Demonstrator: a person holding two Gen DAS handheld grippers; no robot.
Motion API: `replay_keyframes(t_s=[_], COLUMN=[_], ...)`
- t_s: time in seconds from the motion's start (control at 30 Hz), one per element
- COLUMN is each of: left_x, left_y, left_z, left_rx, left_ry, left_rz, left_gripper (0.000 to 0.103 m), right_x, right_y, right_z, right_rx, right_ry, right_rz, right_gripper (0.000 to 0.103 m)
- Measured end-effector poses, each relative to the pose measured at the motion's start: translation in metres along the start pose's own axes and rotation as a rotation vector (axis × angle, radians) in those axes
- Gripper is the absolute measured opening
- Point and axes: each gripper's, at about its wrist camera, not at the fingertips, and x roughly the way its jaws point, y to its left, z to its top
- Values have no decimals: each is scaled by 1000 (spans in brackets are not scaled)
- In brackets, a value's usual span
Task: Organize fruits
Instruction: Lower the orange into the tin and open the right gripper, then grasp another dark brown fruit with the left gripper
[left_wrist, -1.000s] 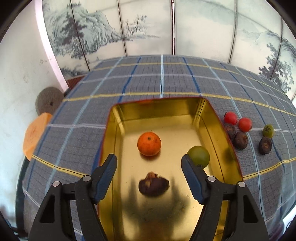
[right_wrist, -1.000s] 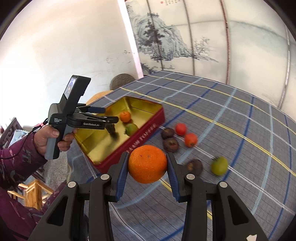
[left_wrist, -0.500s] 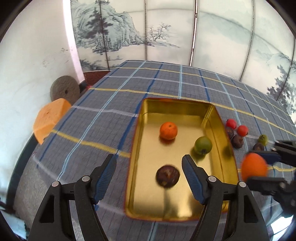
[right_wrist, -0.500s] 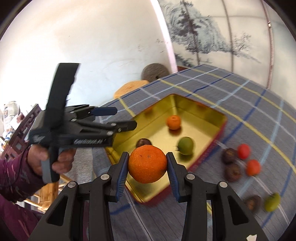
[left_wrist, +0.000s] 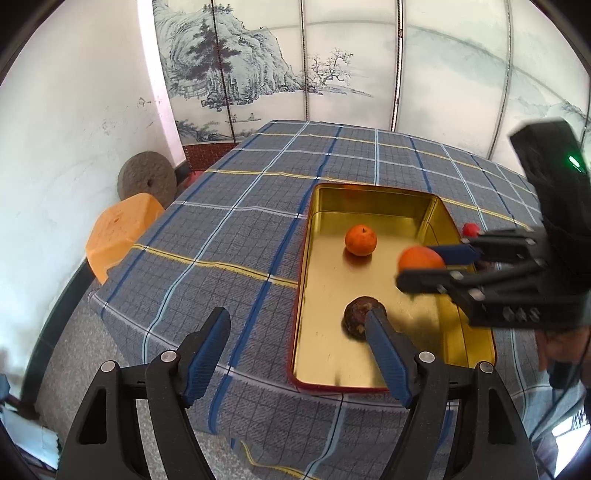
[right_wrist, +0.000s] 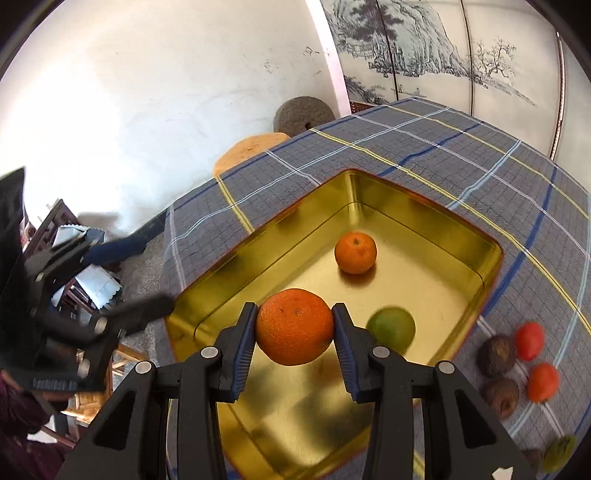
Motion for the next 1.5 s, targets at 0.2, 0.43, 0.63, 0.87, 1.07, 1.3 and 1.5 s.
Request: replay_keyframes(t_s=[0.2,0.43,0.63,0.87,1.07,1.3,1.5], left_x=[2,7,8,5,-7,-17,-21], left_y=[-1,-3,-5,-16,-38,-77,-116], left_z=[-2,-4,-5,-5,-6,-6,-4], left_rx=[3,4,11,37,88,171,254], left_ry=[7,22,30,26,13,5,8], left_rz=[1,1,5,-3,-9,-28,-96], left_gripper=[77,77,78,78,78,81,81], right_x=[24,29,-13,-93,-141,-190,-207], right_y=[-6,-12,-15,-22,-63,-135,-184], right_z=[18,34,36,-17,-91,-174,-215], right_rx=[18,74,118,111,161,308,419], right_ry=[32,-31,-182,-335,-321,-249,-180], right_rz=[-14,23,54,-55,-290,-564,-703], right_gripper=[39,48,62,79,83,96,101])
